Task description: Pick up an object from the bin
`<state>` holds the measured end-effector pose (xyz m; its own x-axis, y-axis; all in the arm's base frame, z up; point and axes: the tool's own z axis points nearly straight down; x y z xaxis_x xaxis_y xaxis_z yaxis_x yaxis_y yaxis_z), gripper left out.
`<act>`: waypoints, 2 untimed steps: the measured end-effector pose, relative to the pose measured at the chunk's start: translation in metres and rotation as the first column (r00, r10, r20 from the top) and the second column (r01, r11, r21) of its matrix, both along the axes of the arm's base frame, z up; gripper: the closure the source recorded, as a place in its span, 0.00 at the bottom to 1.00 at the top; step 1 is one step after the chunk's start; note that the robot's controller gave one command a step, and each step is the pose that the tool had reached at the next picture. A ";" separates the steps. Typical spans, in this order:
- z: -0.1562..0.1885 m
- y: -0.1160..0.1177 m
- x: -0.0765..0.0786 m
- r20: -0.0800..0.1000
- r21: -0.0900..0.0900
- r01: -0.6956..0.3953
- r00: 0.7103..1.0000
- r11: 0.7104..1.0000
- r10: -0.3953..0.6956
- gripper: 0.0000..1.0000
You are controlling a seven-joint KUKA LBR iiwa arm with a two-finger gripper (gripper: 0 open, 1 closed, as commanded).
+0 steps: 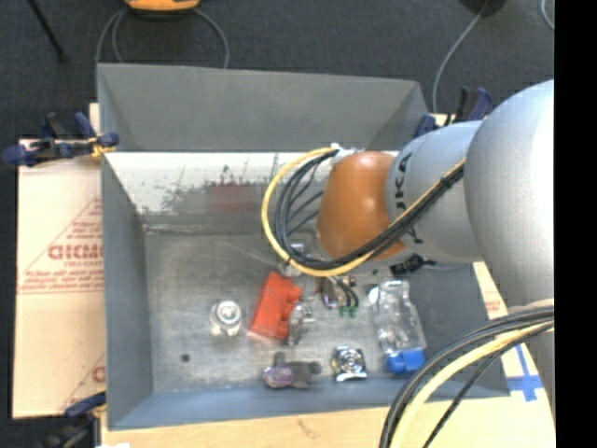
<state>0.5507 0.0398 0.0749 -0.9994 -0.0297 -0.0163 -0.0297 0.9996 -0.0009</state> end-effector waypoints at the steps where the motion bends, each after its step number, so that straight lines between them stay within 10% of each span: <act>1: 0.000 0.026 -0.004 -0.001 -0.008 -0.352 0.936 0.936 0.352 0.00; 2: 0.002 0.028 -0.004 -0.003 -0.005 -0.354 0.935 0.935 0.354 1.00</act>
Offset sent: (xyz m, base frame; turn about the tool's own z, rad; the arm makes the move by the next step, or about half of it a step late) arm -0.0095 0.0295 -0.0049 -0.3635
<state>0.5468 0.0678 0.0764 -0.9241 -0.3819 -0.0135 -0.3818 0.9242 -0.0059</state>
